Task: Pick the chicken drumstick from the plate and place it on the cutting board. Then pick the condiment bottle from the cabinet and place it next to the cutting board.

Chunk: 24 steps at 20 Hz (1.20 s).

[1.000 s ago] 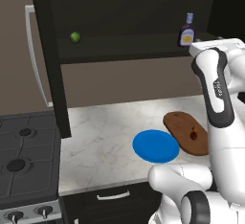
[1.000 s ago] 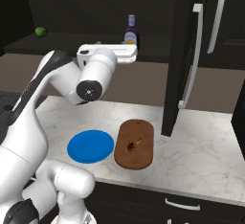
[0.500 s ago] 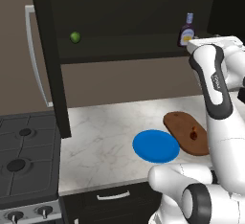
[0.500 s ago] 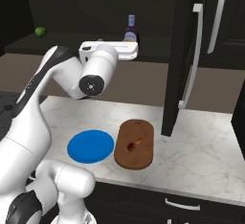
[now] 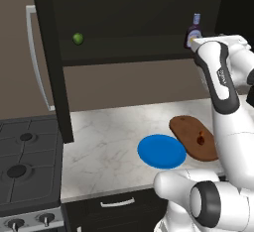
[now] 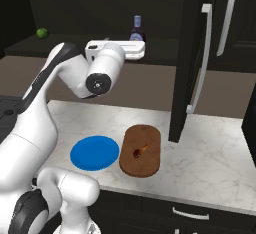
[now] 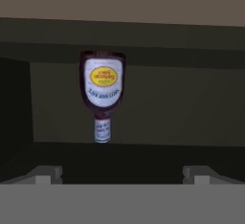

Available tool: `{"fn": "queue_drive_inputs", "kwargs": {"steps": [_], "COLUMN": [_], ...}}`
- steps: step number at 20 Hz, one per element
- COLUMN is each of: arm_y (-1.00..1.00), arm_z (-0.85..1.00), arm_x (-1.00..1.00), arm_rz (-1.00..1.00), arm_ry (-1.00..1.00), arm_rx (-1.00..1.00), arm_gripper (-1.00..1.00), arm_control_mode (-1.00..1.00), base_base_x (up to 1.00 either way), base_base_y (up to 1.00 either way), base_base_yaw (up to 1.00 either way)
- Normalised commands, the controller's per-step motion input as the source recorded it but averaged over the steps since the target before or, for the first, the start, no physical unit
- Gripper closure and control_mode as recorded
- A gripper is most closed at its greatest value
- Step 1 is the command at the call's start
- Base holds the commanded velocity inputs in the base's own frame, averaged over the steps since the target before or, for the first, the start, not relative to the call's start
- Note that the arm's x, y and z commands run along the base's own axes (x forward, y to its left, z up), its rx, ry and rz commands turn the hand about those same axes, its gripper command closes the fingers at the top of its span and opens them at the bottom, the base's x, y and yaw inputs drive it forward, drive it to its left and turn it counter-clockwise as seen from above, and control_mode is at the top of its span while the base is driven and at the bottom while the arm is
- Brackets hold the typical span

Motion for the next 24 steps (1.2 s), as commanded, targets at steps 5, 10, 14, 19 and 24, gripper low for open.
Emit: {"fn": "queue_drive_inputs", "kwargs": {"steps": [5,10,14,19,24], "arm_y": [0.0,0.0,0.0,0.0,0.0], "arm_z": [0.0,0.0,0.02,0.05,0.06], "arm_x": [0.18,0.14,0.1,0.09,0.08], "arm_rz": [0.0,0.0,0.0,0.0,0.0], "arm_ry": [0.0,0.0,0.0,0.0,-0.01], "arm_rx": [0.0,0.0,0.0,0.0,0.0], "arm_gripper": [-1.0,-1.0,-1.0,-1.0,-1.0], "arm_control_mode": [-1.0,-1.0,-1.0,-1.0,-1.0], "base_base_x": [0.0,0.0,0.0,0.0,0.0], "base_base_y": [0.0,0.0,0.0,0.0,0.0], "base_base_yaw": [0.0,0.0,0.0,0.0,0.0]}}
